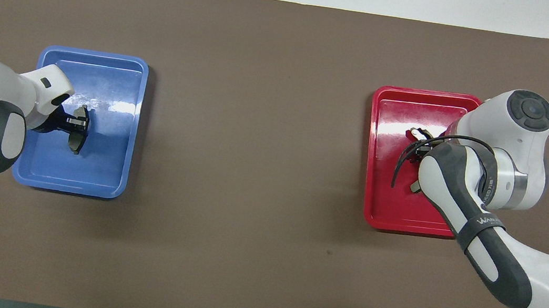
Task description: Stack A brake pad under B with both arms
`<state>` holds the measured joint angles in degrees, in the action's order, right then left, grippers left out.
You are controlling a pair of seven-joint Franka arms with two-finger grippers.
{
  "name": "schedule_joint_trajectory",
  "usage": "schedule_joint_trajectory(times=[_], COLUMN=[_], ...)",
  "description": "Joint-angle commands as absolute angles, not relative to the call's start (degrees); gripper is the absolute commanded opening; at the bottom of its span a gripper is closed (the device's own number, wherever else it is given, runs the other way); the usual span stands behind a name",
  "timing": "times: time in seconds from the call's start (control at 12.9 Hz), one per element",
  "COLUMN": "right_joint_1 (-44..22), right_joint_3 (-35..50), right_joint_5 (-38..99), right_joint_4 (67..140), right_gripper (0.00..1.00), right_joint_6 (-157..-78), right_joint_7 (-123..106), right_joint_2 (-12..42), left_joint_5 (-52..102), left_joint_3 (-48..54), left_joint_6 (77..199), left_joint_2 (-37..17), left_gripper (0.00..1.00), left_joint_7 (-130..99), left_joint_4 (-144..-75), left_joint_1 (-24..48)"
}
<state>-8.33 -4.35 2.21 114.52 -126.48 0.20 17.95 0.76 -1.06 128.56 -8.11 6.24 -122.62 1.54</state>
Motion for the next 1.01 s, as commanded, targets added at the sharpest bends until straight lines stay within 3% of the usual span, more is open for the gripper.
schedule_joint_trajectory(times=[0.0,0.23,0.93], right_joint_1=[-7.82,-7.38,-7.12], right_joint_3=[-3.96,-4.04,-3.96], right_joint_5=[3.34,3.34,3.25], right_joint_4=[115.93,115.93,115.84], right_gripper=[0.76,0.72,0.64], right_joint_6=[-127.71,-127.71,-126.91], right_joint_7=[-1.14,-3.25,-3.96], right_joint_2=[17.14,17.14,16.96], left_joint_5=[0.88,0.53,-4.04], left_joint_3=[-0.71,1.48,25.65], left_joint_6=[120.70,117.78,111.89], left_joint_2=[-8.00,-7.91,-10.10], left_gripper=[0.01,0.01,0.01], left_joint_7=[6.60,-0.06,-38.55], left_joint_4=[-114.55,-111.01,-100.12], left_joint_1=[1.93,3.86,7.81])
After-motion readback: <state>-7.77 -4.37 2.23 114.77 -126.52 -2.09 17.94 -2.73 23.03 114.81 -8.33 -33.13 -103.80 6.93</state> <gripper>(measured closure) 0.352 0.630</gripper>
